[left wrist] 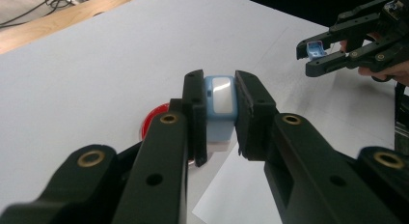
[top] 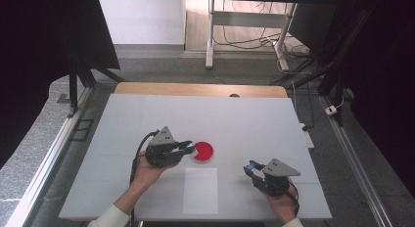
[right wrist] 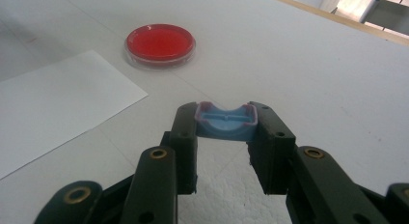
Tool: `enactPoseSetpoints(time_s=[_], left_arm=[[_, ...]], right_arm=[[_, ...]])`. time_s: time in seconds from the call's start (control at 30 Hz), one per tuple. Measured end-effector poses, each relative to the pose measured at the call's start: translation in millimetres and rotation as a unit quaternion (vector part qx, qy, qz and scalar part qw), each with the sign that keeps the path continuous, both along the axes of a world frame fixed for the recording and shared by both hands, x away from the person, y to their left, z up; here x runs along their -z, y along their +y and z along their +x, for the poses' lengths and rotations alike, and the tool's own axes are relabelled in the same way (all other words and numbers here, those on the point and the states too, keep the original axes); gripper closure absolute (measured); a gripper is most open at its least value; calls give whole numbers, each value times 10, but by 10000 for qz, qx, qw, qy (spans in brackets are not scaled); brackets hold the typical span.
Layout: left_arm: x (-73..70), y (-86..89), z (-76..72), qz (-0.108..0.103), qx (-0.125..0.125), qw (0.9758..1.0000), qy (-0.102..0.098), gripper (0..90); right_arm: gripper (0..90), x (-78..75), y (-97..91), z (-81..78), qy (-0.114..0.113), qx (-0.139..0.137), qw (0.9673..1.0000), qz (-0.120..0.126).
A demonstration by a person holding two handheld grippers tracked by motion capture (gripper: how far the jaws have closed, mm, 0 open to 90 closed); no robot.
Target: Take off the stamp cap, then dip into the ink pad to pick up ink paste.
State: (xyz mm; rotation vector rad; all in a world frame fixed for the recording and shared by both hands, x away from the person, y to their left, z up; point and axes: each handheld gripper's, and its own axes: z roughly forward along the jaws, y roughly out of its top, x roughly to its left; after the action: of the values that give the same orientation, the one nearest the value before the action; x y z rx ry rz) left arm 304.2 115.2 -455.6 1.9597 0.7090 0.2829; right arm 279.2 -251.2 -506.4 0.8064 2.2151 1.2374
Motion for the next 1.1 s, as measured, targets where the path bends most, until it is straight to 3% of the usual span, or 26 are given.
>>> enactPoseSetpoints(time_s=[0.5,0.7,0.83,1.1], left_arm=[[-83,-42,75,62,-110,9999,19,754],[-145,-95,201,79,-45,9999,56,753],[-113,-117,241,-40,-9,9999,120,754],[-27,-194,292,158,21,9998,143,754]], right_arm=[[646,-18,-50,-31,-22,122,9999,72],[647,-17,-113,-79,-90,103,9999,12],[646,-20,-133,-55,-90,148,9998,37],[647,4,-116,-9,-83,105,9999,-33]])
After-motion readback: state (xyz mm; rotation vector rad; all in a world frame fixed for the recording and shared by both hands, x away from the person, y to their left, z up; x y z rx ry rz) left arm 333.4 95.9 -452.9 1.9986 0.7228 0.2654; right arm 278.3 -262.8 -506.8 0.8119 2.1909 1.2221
